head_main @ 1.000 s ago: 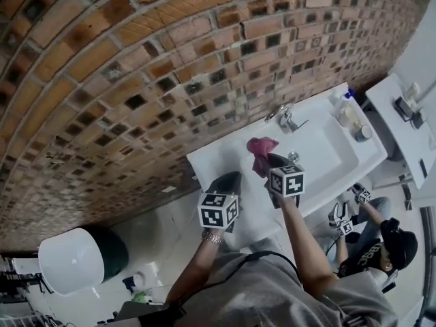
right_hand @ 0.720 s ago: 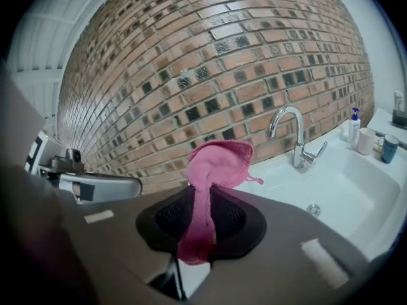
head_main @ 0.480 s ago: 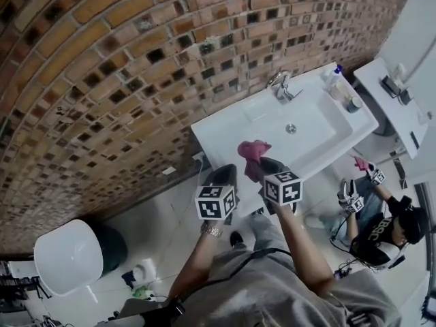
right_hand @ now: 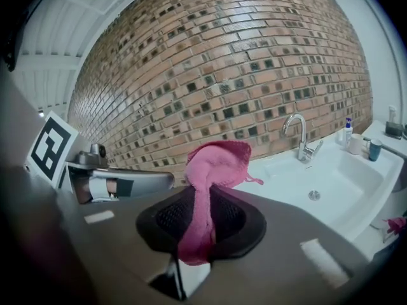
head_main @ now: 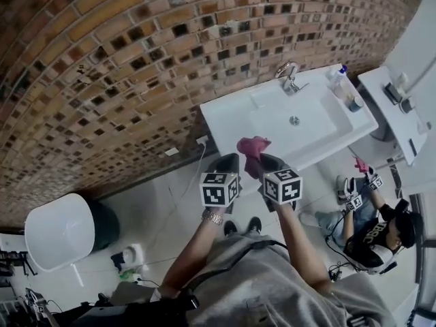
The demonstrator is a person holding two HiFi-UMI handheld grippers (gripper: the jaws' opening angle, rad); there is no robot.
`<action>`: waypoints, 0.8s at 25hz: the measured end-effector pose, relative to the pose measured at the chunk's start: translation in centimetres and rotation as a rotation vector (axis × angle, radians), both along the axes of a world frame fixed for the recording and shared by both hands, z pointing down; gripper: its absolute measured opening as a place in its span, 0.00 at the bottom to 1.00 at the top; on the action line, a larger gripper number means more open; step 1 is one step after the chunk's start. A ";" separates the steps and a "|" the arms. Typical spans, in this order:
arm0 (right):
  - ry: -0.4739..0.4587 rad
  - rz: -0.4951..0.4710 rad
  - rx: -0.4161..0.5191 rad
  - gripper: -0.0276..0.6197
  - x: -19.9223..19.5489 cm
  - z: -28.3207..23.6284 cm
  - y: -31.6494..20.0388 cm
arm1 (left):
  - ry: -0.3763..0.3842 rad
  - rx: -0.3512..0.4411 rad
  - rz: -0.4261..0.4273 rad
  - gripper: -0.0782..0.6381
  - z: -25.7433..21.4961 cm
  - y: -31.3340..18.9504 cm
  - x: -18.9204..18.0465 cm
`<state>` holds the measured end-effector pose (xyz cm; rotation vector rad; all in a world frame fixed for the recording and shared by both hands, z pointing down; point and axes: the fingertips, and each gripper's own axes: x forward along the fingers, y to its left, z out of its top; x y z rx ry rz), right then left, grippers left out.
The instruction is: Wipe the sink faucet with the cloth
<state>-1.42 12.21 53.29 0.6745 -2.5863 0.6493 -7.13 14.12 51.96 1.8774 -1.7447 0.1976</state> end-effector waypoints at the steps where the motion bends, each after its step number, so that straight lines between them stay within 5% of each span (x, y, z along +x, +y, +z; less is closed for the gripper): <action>1: -0.010 0.003 -0.002 0.15 0.2 -0.2 -0.1 | -0.007 0.001 0.003 0.14 -0.1 0.1 0.1; 20: -0.064 -0.011 -0.025 0.15 3.2 -1.4 0.6 | -0.004 0.003 -0.014 0.14 0.3 0.4 2.2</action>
